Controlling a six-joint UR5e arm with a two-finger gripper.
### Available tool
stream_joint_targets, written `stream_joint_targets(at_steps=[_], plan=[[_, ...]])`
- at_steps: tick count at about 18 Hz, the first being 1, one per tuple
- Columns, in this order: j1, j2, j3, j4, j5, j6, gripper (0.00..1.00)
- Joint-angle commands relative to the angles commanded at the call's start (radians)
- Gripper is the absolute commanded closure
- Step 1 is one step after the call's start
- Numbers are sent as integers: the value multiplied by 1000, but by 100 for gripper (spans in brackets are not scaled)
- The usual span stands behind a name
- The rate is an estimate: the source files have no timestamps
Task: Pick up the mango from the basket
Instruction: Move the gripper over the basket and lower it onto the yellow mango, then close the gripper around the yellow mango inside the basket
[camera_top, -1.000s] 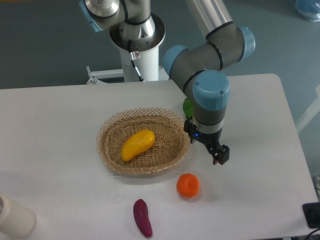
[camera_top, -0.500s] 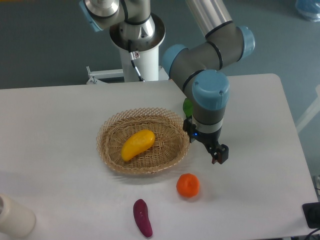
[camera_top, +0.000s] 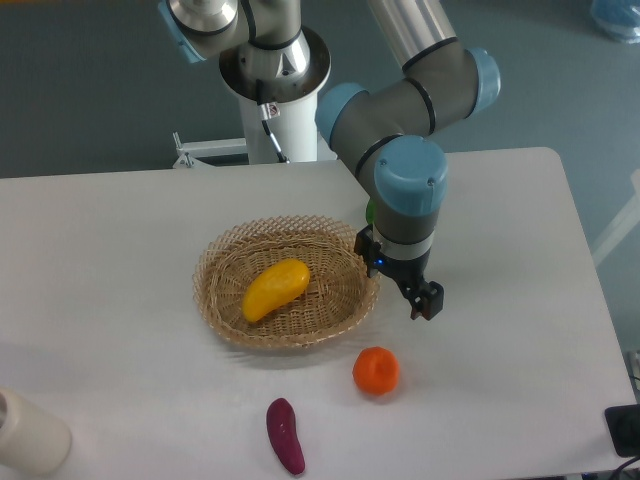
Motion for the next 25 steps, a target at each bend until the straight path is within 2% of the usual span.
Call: stream_joint_targets(at_steps=[3, 6, 12, 18, 25], plan=[[-34, 12, -44, 6, -5, -126, 0], [-77, 17, -57, -2, -2, -149, 0], [-141, 71, -150, -8, -2, -164, 0], [-218, 52, -155, 1, 8, -347, 0], [-233, 17, -155, 17, 11, -402, 0]])
